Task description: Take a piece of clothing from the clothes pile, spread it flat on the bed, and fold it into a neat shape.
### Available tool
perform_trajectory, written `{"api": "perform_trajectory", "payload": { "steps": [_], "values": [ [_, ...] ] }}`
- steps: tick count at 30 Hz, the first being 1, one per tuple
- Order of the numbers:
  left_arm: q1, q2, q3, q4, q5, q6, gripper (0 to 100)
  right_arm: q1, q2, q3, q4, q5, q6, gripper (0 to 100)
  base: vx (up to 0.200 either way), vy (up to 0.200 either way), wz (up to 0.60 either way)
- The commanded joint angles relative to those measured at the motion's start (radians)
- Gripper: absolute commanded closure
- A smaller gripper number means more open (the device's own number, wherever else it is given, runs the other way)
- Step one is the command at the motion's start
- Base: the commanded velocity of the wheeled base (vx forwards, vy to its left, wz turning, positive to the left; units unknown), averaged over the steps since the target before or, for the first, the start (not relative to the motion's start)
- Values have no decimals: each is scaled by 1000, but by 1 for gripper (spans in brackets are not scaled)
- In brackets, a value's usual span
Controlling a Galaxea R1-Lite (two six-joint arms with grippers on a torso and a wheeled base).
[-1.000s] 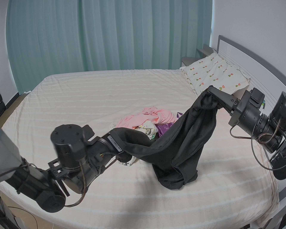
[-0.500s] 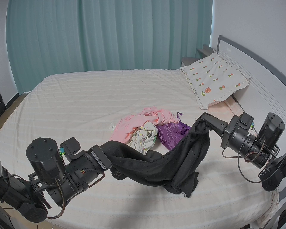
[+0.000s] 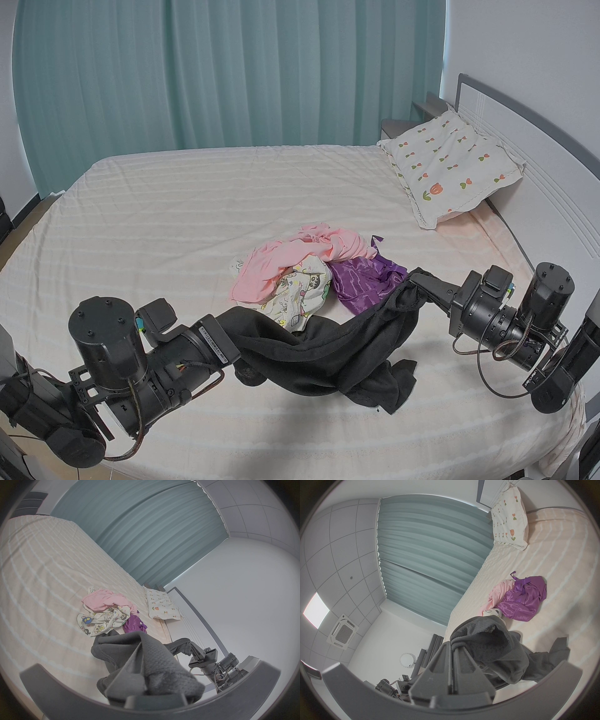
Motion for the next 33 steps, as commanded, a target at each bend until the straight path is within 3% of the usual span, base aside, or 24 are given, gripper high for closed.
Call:
{"api": "perform_trajectory", "payload": {
  "steps": [1, 7, 19, 33],
  "values": [
    [-4, 11, 5, 0, 0, -3, 100, 3, -8, 14, -11, 0, -3, 100, 0, 0, 0],
    [-4, 4, 6, 0, -2, -4, 100, 7, -24, 24, -11, 0, -6, 100, 0, 0, 0],
    [-3, 15, 6, 5, -8, -9, 100, 46, -25, 52, -11, -3, -7, 100, -200, 0, 0],
    [8, 21, 6, 2, -2, -9, 100, 75, -28, 52, -11, -1, -6, 100, 0, 0, 0]
  ]
}}
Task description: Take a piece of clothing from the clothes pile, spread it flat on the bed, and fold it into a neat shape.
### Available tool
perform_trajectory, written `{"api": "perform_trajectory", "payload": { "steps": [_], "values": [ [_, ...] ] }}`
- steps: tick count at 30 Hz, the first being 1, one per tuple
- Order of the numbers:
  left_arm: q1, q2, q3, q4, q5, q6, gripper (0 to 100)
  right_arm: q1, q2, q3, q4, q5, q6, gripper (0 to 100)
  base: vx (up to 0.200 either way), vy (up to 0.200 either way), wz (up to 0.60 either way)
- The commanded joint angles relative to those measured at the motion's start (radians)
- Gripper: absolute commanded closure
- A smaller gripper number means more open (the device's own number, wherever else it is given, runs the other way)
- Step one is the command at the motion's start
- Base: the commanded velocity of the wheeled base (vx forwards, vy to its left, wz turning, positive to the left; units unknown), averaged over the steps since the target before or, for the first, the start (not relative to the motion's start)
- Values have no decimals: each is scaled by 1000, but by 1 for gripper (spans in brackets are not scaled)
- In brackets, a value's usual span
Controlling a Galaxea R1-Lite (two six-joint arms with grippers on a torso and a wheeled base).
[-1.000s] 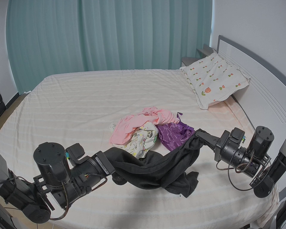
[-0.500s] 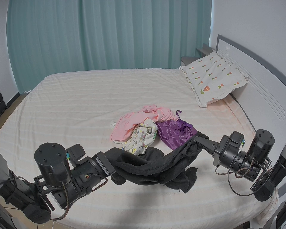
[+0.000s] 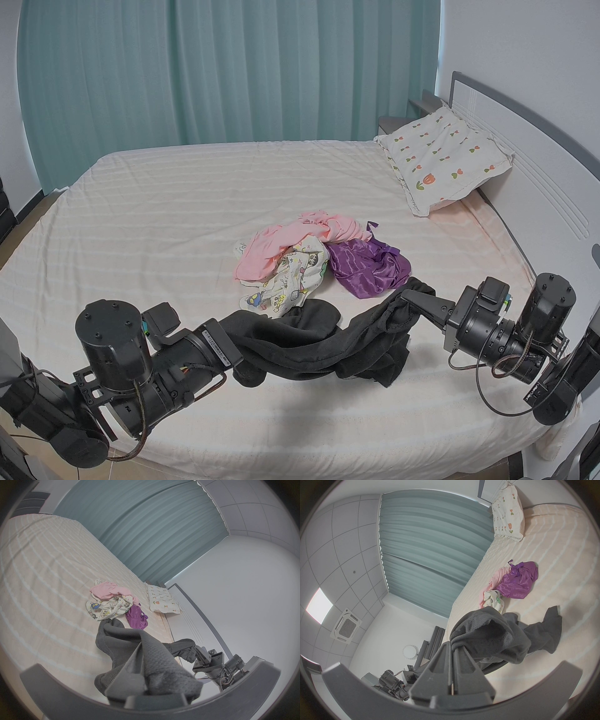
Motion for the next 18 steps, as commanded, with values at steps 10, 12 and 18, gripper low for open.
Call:
{"api": "perform_trajectory", "payload": {
  "steps": [10, 12, 18],
  "values": [
    [16, -24, -5, 0, -8, -32, 100, -2, -42, 3, -10, -1, 0, 100, 0, 180, 0],
    [16, -24, -7, 0, -8, -32, 100, -5, -42, 1, -10, -1, -1, 100, 0, 200, 0],
    [35, -27, -9, 4, -8, -24, 100, -11, -50, 1, -10, -1, -8, 100, 0, 200, 0]
  ]
}}
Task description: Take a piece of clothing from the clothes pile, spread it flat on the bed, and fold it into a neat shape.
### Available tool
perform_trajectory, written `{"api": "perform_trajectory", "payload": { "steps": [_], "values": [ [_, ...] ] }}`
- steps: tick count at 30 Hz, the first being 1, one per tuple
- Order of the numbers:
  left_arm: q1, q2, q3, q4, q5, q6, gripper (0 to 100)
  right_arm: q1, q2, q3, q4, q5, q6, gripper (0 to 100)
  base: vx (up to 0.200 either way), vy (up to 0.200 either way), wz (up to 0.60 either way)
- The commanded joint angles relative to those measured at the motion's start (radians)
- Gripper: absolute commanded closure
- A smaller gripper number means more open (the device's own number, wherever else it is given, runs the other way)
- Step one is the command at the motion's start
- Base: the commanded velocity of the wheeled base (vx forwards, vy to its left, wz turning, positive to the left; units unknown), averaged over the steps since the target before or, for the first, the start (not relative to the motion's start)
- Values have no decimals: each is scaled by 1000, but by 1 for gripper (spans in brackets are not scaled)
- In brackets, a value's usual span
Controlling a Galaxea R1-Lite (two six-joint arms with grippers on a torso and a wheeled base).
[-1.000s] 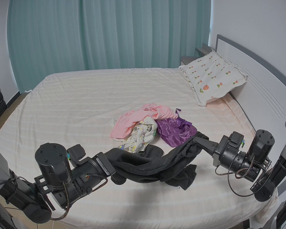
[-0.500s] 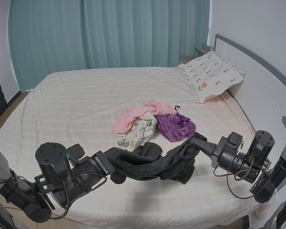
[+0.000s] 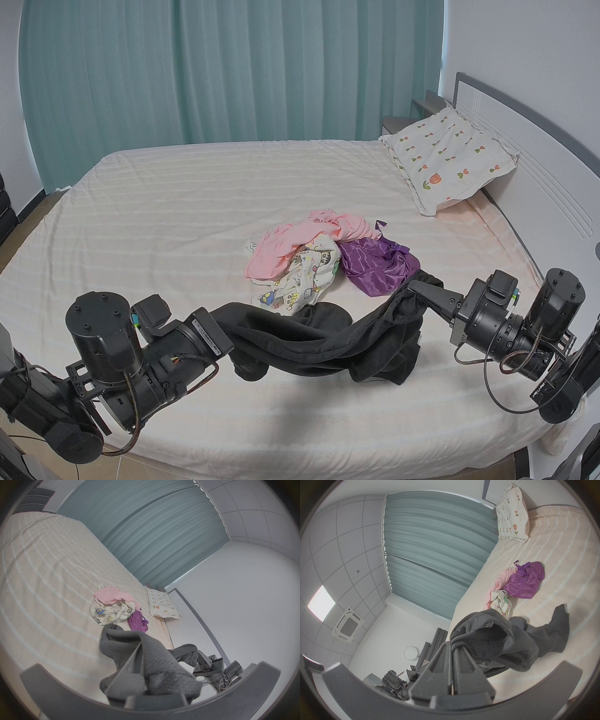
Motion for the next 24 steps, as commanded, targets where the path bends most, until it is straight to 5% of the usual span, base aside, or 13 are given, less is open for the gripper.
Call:
{"api": "perform_trajectory", "payload": {
  "steps": [1, 24],
  "values": [
    [8, -4, -2, 3, 0, 1, 100, -2, -8, -1, -10, 0, -5, 100, 0, 200, 0],
    [5, -25, -2, 0, 2, 7, 100, 9, -8, 4, -10, 0, -18, 100, 0, 200, 0]
  ]
}}
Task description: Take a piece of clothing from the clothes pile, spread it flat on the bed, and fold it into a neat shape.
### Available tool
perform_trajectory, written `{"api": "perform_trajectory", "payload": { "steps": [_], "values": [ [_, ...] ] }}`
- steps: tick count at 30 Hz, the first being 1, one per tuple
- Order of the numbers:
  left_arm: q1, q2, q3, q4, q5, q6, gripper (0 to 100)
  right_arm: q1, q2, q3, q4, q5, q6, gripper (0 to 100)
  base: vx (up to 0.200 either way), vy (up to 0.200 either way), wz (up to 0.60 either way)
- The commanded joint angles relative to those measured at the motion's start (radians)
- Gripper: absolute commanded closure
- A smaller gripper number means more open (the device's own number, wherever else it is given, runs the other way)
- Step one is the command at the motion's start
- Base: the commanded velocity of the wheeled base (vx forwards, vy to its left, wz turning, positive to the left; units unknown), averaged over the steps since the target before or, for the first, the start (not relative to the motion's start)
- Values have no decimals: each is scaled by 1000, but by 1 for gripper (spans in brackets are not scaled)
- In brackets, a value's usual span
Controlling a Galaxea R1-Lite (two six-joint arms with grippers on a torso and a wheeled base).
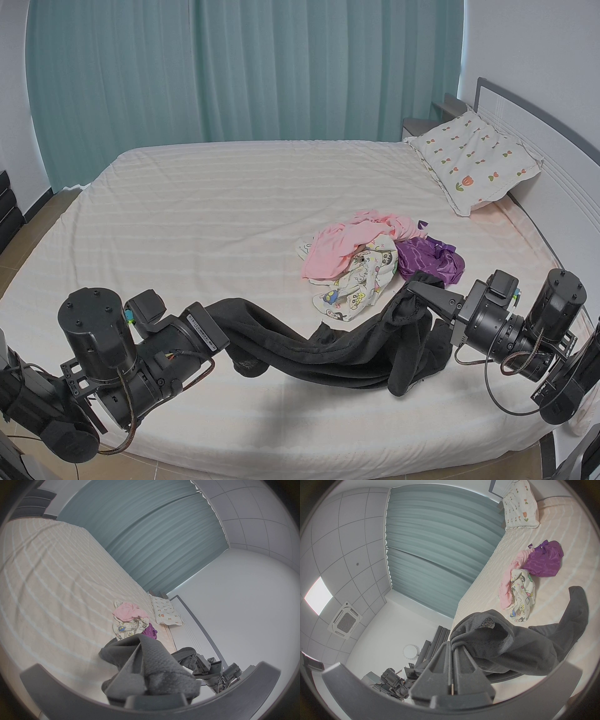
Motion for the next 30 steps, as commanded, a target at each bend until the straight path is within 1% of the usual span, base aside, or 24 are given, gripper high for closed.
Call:
{"api": "perform_trajectory", "payload": {
  "steps": [1, 3, 7, 11, 30],
  "values": [
    [-1, -3, 3, -1, 1, -1, 100, 2, -3, 2, -10, 1, 0, 100, 0, 200, 0],
    [-1, -3, 3, -1, 1, 1, 100, 4, -7, 2, -10, 1, 0, 100, 0, 200, 0],
    [-1, -3, 3, -1, 1, 1, 100, 16, -21, 14, -12, -2, -41, 100, 0, 200, 0],
    [0, -4, 4, -1, 3, 1, 100, 24, -22, 22, -12, -2, -54, 100, 0, 200, 0],
    [-6, -3, 10, -1, 1, 1, 100, 28, -27, 22, -12, -7, -54, 100, 0, 200, 0]
  ]
}}
